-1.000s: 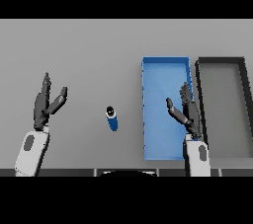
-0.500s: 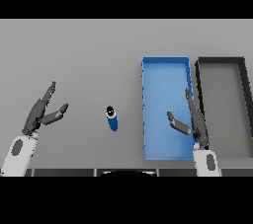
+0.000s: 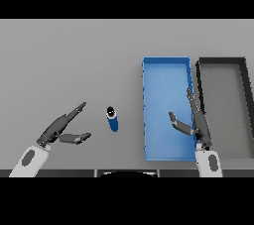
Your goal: Pick up the blue pipe and place it into the blue bin.
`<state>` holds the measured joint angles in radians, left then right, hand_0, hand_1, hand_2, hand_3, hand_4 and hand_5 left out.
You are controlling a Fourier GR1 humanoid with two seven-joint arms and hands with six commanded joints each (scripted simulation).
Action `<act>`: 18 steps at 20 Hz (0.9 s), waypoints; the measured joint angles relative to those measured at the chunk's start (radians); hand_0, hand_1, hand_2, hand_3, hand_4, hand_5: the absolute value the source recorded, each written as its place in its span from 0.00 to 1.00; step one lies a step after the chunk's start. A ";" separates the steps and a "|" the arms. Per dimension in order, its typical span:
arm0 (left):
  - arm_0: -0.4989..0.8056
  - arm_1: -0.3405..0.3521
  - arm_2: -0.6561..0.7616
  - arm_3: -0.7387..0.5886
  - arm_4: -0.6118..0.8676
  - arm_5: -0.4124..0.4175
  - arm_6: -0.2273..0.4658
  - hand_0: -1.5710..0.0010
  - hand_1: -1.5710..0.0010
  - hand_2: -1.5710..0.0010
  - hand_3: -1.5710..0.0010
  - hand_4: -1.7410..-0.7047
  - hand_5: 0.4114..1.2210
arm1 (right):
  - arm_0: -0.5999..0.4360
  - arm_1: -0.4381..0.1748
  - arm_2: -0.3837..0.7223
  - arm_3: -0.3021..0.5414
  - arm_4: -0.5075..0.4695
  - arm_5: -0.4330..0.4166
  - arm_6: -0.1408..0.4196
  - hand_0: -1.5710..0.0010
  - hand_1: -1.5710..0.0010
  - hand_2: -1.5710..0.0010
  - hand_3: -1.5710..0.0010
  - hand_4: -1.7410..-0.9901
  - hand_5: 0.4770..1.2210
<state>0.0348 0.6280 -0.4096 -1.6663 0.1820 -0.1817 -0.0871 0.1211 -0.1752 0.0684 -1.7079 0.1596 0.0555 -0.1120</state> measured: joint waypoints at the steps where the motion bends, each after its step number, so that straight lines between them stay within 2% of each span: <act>1: 0.001 -0.013 -0.022 -0.002 -0.019 -0.001 0.005 1.00 1.00 1.00 1.00 0.58 0.06 | 0.001 0.005 0.003 -0.006 -0.001 -0.002 0.002 1.00 1.00 1.00 1.00 0.74 0.19; 2: -0.022 -0.036 -0.042 0.002 -0.031 0.001 0.042 1.00 1.00 1.00 1.00 0.58 0.05 | -0.003 0.020 0.012 -0.004 0.003 -0.006 0.012 1.00 1.00 1.00 1.00 0.73 0.19; 3: -0.025 -0.046 -0.056 -0.001 -0.045 0.002 0.037 1.00 1.00 1.00 1.00 0.58 0.05 | -0.012 0.021 0.007 -0.001 0.001 -0.011 0.024 1.00 1.00 1.00 1.00 0.72 0.18; 5: -0.033 -0.079 -0.083 0.019 -0.058 -0.005 0.046 1.00 1.00 1.00 1.00 0.57 0.05 | 0.004 0.021 0.009 -0.004 0.003 -0.008 0.003 1.00 1.00 1.00 1.00 0.70 0.20; 8: -0.073 -0.146 -0.106 0.063 -0.079 0.004 0.026 1.00 1.00 1.00 1.00 0.57 0.06 | 0.006 0.033 0.017 -0.005 0.005 -0.009 0.011 1.00 1.00 1.00 1.00 0.70 0.20; 12: -0.117 -0.252 -0.137 0.146 -0.119 0.037 0.019 1.00 1.00 1.00 1.00 0.58 0.06 | 0.007 0.019 0.008 -0.018 0.003 -0.007 0.026 1.00 1.00 1.00 1.00 0.71 0.20; 15: -0.165 -0.289 -0.140 0.201 -0.133 0.039 0.011 1.00 1.00 1.00 1.00 0.62 0.05 | 0.021 0.020 0.009 -0.023 0.003 -0.006 0.017 1.00 1.00 1.00 1.00 0.70 0.22; 17: -0.188 -0.321 -0.159 0.248 -0.174 0.059 0.032 1.00 1.00 1.00 1.00 0.66 0.02 | 0.011 0.018 0.000 -0.013 0.000 -0.011 0.013 1.00 1.00 1.00 1.00 0.69 0.22; 18: -0.187 -0.326 -0.165 0.246 -0.187 0.071 0.018 1.00 1.00 1.00 1.00 0.67 0.01 | 0.015 0.011 -0.003 -0.015 -0.006 -0.003 0.012 1.00 1.00 1.00 1.00 0.69 0.23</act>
<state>-0.1520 0.3017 -0.5742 -1.4202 -0.0054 -0.1111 -0.0691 0.1365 -0.1638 0.0654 -1.7225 0.1537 0.0521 -0.0997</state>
